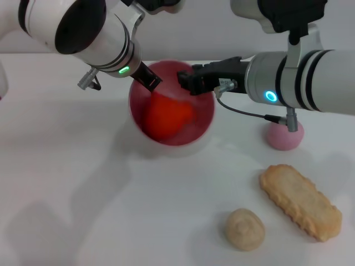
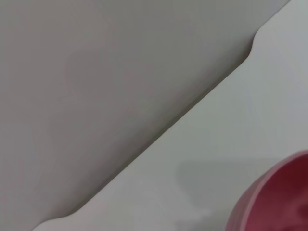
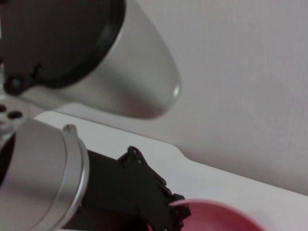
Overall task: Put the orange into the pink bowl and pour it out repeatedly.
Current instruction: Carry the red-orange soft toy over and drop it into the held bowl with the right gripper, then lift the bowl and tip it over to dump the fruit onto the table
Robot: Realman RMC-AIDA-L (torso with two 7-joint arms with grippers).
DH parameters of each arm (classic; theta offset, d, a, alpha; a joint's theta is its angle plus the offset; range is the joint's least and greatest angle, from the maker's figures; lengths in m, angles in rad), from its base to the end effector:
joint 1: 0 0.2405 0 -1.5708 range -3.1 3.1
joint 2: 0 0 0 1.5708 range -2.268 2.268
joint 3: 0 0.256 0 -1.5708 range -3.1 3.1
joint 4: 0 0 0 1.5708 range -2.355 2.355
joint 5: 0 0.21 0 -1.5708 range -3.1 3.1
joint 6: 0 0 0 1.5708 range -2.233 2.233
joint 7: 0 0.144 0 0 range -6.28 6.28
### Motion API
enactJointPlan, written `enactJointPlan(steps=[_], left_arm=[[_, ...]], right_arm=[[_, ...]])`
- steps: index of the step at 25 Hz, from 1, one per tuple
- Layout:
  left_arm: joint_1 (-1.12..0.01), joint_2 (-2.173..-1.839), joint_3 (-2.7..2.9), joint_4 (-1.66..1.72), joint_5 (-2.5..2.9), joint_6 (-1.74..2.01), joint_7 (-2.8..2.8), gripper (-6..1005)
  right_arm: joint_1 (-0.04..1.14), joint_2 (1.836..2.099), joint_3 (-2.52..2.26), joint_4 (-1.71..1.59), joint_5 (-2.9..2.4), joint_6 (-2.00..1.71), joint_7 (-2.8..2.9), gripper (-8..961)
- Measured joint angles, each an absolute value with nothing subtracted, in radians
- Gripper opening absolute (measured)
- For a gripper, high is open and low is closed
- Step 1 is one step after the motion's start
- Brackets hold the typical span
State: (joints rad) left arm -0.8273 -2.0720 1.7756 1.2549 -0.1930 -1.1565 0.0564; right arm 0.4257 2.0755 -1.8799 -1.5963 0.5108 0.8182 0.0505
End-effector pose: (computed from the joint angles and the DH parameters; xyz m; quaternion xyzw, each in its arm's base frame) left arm -0.1013 0.4129 -0.0416 -0.8757 -0.2303 0.1656 0.3908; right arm 0.0920 0.3495 -0.0494 -0.8784 0.3464 0.1110 0.3100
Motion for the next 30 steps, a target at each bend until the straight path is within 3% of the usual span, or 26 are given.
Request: enactJointPlan(steps=[7,13,15,30], left_arm=[[-0.827,-2.071,1.776,1.252,-0.201,-1.154,0.061,45],[-0.829,-2.070,1.774,1.250,-0.273,-1.166,0.094,45],[-0.837,-2.070,1.772,1.250,-0.287,-1.183,0.092,44],[-0.881,-2.073,1.724,1.182,-0.414,-1.248,0.073,48]], right_arm=[[0.338,2.077,-1.879,-1.614,0.397,0.603,-0.026,298],[0.167,2.081,-1.848,-1.589,0.129,0.080,-0.027,500],[0.152,2.083,-1.824,-1.541,0.095,-0.015,-0.027,642],[0.116,2.083,-1.738,-1.297,0.105,-0.292,-0.019,642]])
